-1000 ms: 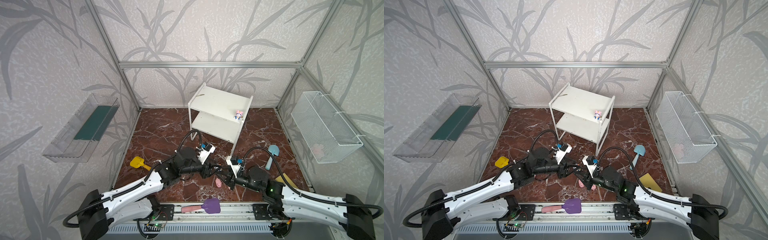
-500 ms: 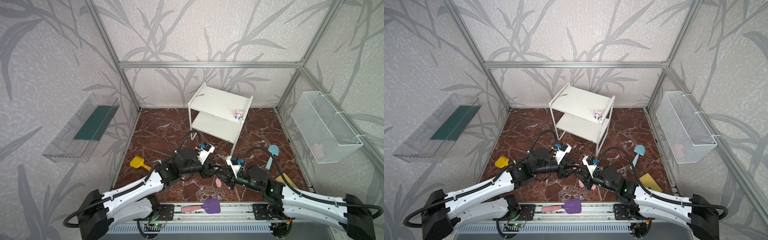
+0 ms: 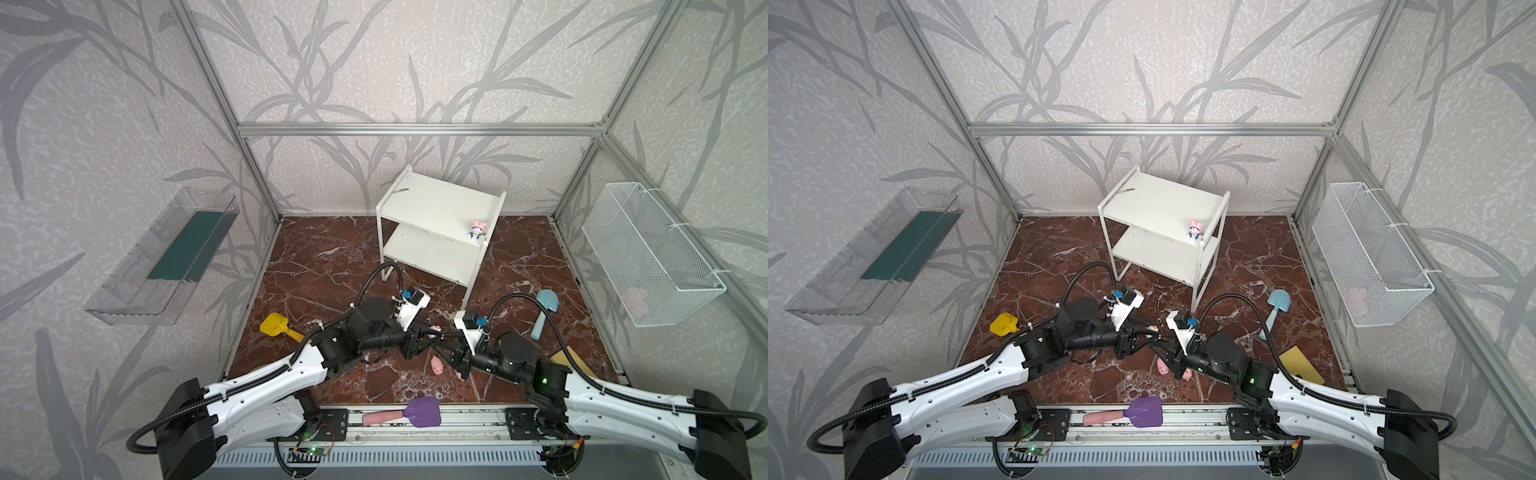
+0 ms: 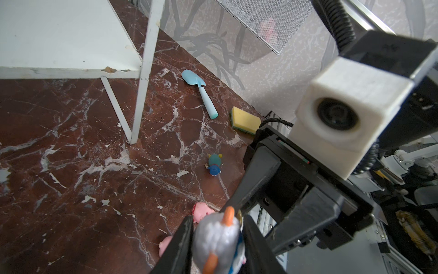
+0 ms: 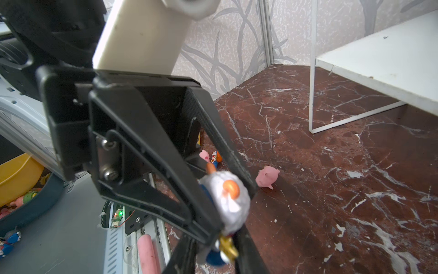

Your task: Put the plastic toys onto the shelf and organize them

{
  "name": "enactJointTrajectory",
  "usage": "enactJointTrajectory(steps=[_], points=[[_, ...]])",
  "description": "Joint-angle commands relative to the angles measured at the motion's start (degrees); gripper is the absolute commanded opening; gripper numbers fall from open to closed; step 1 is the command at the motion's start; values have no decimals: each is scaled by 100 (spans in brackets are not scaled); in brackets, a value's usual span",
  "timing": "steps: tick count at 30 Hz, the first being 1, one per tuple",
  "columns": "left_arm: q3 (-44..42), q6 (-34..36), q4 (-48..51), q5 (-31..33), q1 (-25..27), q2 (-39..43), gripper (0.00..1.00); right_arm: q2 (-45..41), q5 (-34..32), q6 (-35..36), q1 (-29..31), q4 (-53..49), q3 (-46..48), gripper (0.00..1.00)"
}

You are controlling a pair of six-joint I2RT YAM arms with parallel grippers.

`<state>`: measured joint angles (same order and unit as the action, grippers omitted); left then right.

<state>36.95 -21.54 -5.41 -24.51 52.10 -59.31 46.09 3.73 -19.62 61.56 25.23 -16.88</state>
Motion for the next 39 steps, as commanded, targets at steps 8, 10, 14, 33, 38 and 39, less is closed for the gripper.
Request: enactJointTrajectory(steps=[8, 10, 14, 33, 38, 39], points=[[215, 575, 537, 471, -31, 386, 30, -19, 201, 79, 40, -60, -219, 43], [449, 917, 950, 606, -49, 437, 30, -92, 280, 128, 41, -215, -223, 46], [1079, 1642, 1671, 738, -90, 406, 29, -386, 247, 169, 42, -771, -252, 52], [4904, 3661, 2612, -435, -1261, -1775, 29, -2763, -1004, 236, 40, -4379, -554, 84], [5926, 3970, 2882, -726, -1397, -2586, 29, -2925, -1099, 177, 41, -4636, -509, 85], [6118, 4005, 2922, -771, -1422, -2741, 28, -2942, -1117, 169, 39, -4657, -513, 85]])
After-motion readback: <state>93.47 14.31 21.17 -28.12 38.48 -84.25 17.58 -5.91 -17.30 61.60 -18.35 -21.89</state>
